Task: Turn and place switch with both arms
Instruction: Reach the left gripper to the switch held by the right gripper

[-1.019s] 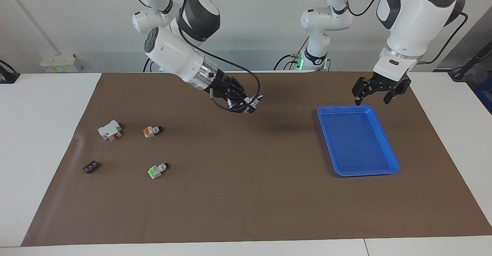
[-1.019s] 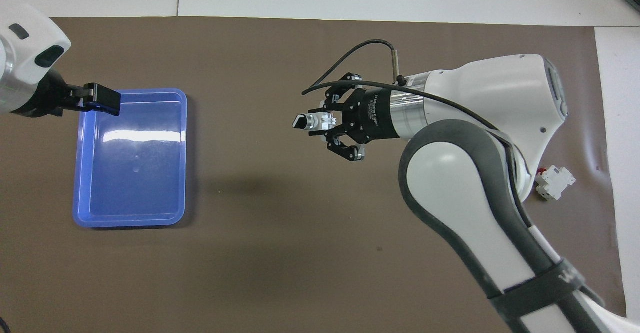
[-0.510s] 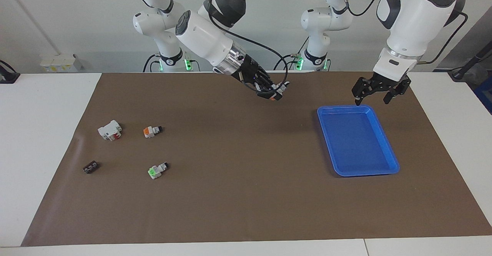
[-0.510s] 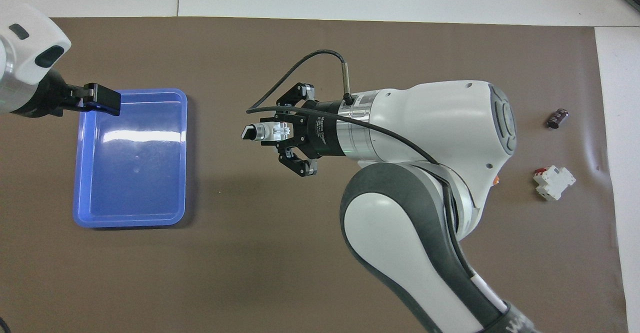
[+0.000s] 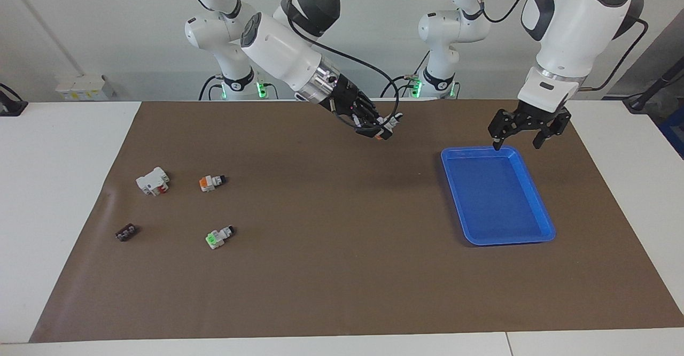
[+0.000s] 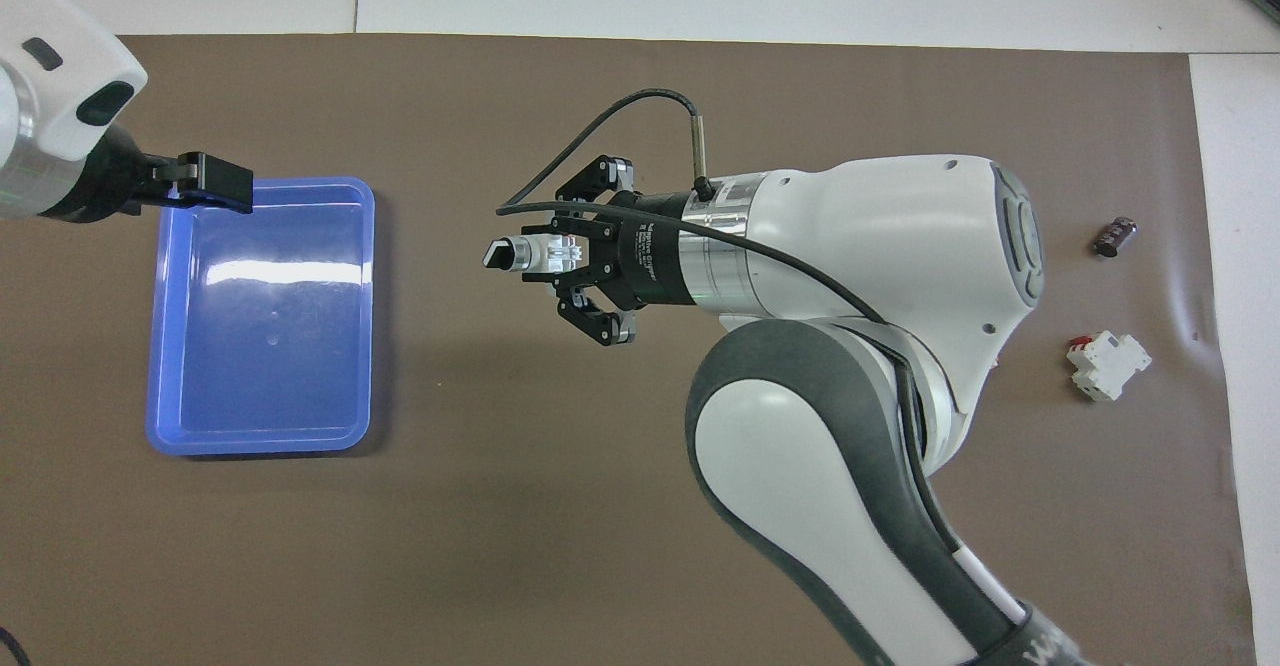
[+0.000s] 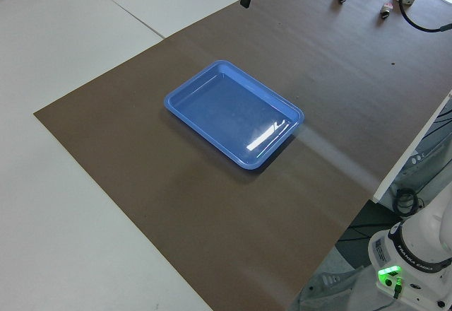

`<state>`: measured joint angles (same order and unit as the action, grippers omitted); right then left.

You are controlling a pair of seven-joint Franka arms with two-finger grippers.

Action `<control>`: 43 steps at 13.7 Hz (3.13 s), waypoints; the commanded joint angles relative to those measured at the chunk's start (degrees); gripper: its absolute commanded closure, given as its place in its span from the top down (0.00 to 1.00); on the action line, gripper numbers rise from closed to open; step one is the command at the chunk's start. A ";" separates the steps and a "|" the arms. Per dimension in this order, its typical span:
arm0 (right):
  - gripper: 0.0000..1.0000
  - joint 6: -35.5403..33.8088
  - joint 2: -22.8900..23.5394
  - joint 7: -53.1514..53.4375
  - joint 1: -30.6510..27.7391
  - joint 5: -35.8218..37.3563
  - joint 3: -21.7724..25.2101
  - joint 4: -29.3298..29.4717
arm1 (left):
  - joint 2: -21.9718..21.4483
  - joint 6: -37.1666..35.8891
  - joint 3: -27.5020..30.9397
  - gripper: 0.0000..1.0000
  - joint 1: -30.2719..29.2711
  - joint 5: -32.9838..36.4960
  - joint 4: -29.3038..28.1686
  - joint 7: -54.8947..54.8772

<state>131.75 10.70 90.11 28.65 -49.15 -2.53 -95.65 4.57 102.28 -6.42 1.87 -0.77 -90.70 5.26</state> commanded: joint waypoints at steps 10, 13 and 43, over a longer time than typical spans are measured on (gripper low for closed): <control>0.00 0.71 0.55 0.59 -0.18 -1.21 -0.29 0.99 | -3.34 -0.76 -0.61 0.82 -2.49 -37.36 -3.69 -5.26; 0.00 0.71 0.55 0.50 -0.18 -1.13 -0.29 0.99 | -3.78 -0.24 -1.85 0.72 1.02 -38.42 -3.95 -5.79; 0.00 0.71 0.64 0.33 -0.35 -1.21 -0.29 0.99 | -13.09 16.20 -1.85 0.16 8.68 -43.62 -19.51 -21.87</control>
<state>131.68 11.19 90.12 28.83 -49.15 -2.70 -95.67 -5.80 117.84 -8.71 10.11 -44.21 -105.79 -15.27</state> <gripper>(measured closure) 0.670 0.837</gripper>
